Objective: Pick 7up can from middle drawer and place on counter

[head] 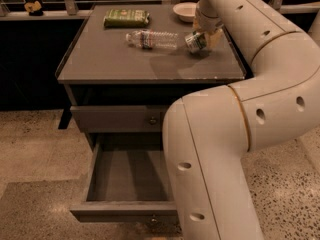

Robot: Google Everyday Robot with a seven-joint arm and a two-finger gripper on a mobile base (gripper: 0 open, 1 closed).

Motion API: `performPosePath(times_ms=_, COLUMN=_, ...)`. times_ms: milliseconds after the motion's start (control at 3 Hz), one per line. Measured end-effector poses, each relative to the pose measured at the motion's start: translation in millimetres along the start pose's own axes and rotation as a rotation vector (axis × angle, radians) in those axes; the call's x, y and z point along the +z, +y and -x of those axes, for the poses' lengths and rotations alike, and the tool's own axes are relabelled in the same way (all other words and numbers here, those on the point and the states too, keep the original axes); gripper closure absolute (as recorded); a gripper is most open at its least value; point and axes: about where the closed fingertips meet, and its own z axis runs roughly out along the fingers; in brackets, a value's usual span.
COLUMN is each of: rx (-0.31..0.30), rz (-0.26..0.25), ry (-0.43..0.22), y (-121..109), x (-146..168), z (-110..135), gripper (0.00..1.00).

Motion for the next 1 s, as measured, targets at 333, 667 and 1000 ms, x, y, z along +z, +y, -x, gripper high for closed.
performPosePath(times_ms=333, rx=0.0, rz=0.0, ry=0.0, y=0.0, x=0.1, z=0.0, gripper=0.11)
performPosePath(times_ms=667, rx=0.0, rz=0.0, ry=0.0, y=0.0, x=0.1, z=0.0, gripper=0.0)
performPosePath(times_ms=1000, rx=0.0, rz=0.0, ry=0.0, y=0.0, x=0.1, z=0.0, gripper=0.0)
